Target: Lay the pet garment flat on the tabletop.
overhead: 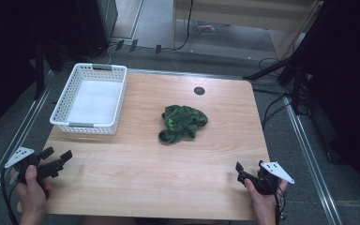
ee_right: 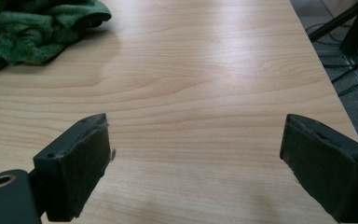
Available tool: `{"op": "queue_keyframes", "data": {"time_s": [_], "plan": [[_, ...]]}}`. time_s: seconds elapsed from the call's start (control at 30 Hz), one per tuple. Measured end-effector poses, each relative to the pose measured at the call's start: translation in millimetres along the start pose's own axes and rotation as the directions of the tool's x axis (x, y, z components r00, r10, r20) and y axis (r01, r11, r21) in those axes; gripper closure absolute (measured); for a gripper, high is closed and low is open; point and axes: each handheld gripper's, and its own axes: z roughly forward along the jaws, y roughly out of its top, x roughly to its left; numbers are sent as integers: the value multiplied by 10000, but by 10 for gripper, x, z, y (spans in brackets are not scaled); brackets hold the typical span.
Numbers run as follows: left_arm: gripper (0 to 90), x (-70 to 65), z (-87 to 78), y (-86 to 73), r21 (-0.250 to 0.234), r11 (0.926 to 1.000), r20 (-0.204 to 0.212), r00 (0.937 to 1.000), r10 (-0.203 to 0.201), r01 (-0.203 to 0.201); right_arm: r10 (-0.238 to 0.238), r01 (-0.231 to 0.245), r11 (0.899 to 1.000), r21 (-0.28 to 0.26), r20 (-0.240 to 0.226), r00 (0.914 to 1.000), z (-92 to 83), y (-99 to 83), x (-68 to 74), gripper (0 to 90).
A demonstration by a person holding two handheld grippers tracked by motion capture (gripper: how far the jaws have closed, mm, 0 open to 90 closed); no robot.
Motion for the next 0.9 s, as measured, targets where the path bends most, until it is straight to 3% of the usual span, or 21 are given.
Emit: {"op": "queue_keyframes", "data": {"time_s": [0.13, 0.2, 0.27, 0.3, 0.53, 0.57, 0.6, 0.63, 0.67, 0.8, 0.83, 0.9], "plan": [[141, -3, 3, 2, 33, 10000, 5, 10000, 45, -45, -355, 357, 9994, 42, -327, 9988, 25, 30, 109, 80], [141, -5, 6, 3, 45, 10000, 4, 10000, 56, -56, -644, 632, 9978, -204, -647, 9958, 48, 109, 260, 80], [141, -8, 7, 3, 40, 10000, -12, 10000, 63, -63, -682, 666, 9975, -250, -742, 9949, 58, 143, 317, 79], [141, -9, 6, 3, 44, 10000, -11, 10000, 71, -71, -797, 759, 9963, -398, -1042, 9914, 86, 232, 428, 80], [141, -6, 5, 3, 46, 10000, 27, 10000, 73, -74, -1400, 1272, 9889, -771, -1943, 9709, 265, 570, 918, 79], [141, -5, 5, 2, 28, 10000, 43, 10000, 59, -59, -1400, 1272, 9889, -771, -1943, 9709, 265, 570, 918, 79], [141, -4, 5, 2, 27, 10000, 45, 10000, 58, -58, -1603, 1443, 9855, -893, -2107, 9643, 353, 672, 1084, 80], [141, -4, 5, 2, 26, 10000, 48, 10000, 55, -55, -1603, 1443, 9855, -893, -2107, 9643, 353, 672, 1084, 80], [141, -4, 5, 2, 27, 10000, 54, 10000, 51, -51, -1791, 1615, 9824, -936, -2290, 9568, 440, 758, 1225, 79], [141, -4, 9, 3, 36, 10000, 53, 10000, 36, -36, -2212, 2068, 9748, -837, -2441, 9442, 638, 899, 1457, 80], [142, -4, 9, 3, 36, 10000, 53, 10000, 36, -36, -2212, 2068, 9748, -837, -2441, 9442, 638, 899, 1457, 80], [141, -2, 8, 3, 45, 10000, 56, 10000, 48, -48, -2257, 2165, 9742, -644, -2440, 9431, 806, 1014, 1581, 80]]}}
